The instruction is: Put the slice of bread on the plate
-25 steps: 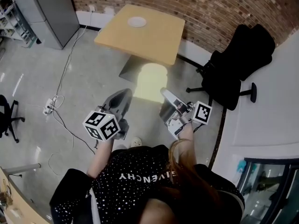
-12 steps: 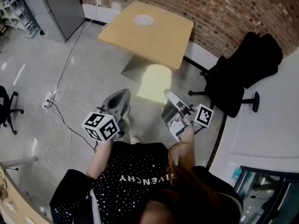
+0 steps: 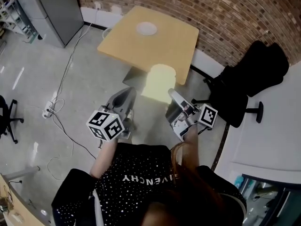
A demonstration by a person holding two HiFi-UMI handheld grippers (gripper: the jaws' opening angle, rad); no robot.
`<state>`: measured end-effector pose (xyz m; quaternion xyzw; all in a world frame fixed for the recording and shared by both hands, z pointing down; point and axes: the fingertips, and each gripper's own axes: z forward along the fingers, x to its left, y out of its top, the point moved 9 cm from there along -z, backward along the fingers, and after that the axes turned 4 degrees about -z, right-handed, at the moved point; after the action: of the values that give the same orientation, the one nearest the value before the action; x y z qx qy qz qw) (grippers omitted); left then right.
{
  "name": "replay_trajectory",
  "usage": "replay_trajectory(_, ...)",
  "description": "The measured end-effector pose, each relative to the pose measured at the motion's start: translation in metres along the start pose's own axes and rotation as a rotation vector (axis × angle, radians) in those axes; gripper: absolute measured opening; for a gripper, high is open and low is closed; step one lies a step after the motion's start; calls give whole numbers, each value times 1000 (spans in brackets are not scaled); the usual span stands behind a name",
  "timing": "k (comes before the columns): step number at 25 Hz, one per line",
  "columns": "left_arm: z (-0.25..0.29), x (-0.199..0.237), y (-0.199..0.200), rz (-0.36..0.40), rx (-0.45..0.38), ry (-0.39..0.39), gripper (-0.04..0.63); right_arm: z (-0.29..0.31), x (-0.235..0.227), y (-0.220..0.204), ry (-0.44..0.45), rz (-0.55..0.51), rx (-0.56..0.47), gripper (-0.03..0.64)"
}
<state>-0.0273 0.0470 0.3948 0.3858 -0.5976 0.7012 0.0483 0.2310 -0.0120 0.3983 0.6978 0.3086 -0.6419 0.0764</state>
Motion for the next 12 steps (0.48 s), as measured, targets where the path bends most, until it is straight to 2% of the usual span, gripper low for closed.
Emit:
replay_trajectory(5,41,41,39,-20,-10,-17,9,48,-7,34,-13,-3,-9,98)
replay_trajectory(12,115,96,87,-24,27,-60,11,120,-22,93,-26,-30,-49,97)
